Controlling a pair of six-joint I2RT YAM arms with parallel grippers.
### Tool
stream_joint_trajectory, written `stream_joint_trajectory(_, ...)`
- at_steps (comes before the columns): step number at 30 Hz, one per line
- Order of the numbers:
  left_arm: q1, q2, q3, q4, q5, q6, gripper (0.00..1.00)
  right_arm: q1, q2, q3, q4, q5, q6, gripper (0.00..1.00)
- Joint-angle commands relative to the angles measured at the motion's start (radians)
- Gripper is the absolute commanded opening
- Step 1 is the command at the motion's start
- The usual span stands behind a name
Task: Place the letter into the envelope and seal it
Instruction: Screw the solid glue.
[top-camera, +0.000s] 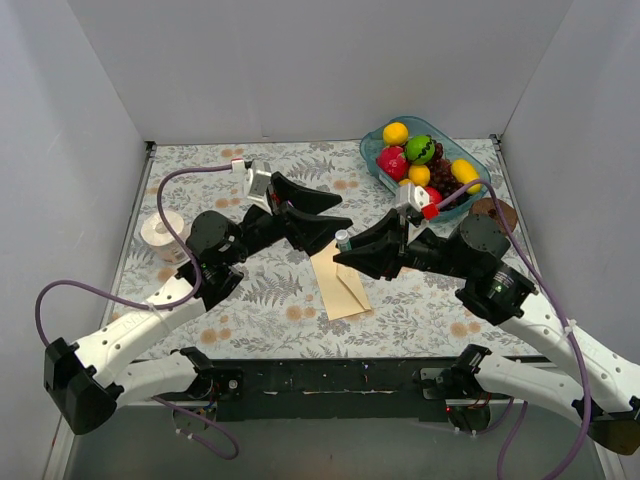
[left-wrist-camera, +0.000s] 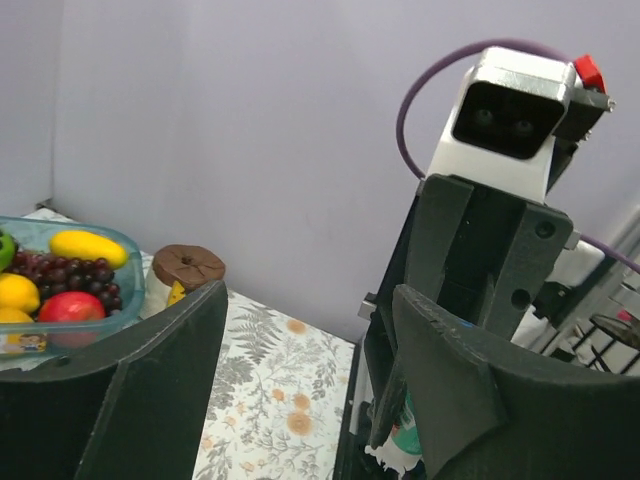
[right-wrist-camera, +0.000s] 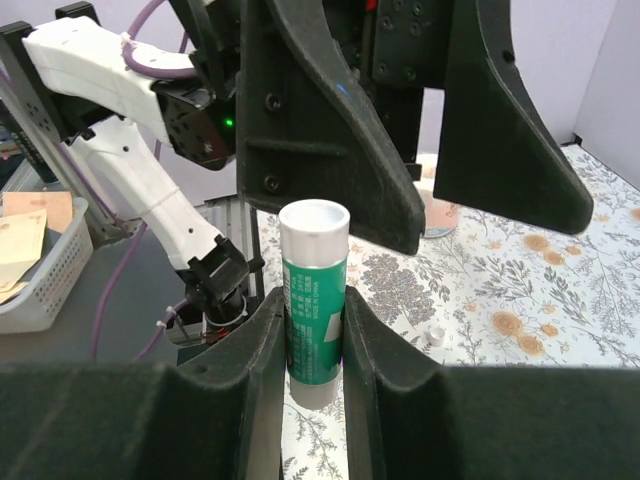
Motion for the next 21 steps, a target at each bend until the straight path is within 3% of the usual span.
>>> stream_joint_trajectory(1, -0.002, 0.016, -0.023, 0.116, 0.192, -0.076, 0.65, -0.006, -0.008, -0.008, 0.049, -0.020, -0.013, 0.01)
stream_joint_trajectory(7, 0.000, 0.053, -0.016, 0.159, 0.251, -0.110, 0.47, -0.006, -0.007, -0.009, 0.046, -0.018, -0.015, 0.01)
stream_joint_trajectory(10, 0.000, 0.056, -0.016, 0.165, 0.253, -0.115, 0.46, -0.007, -0.001, -0.008, 0.043, -0.024, -0.015, 0.01)
stream_joint_trajectory(14, 0.000, 0.050, -0.008, 0.168, 0.252, -0.110, 0.52, -0.006, 0.009, -0.008, 0.035, -0.021, -0.016, 0.01)
stream_joint_trajectory(19, 0.001, 0.012, -0.006, 0.142, 0.195, -0.089, 0.74, -0.006, 0.010, -0.012, 0.020, -0.041, -0.021, 0.01)
stream_joint_trajectory(21, 0.003, -0.008, -0.010, 0.119, 0.149, -0.078, 0.75, -0.006, 0.001, -0.012, 0.007, -0.056, -0.032, 0.01)
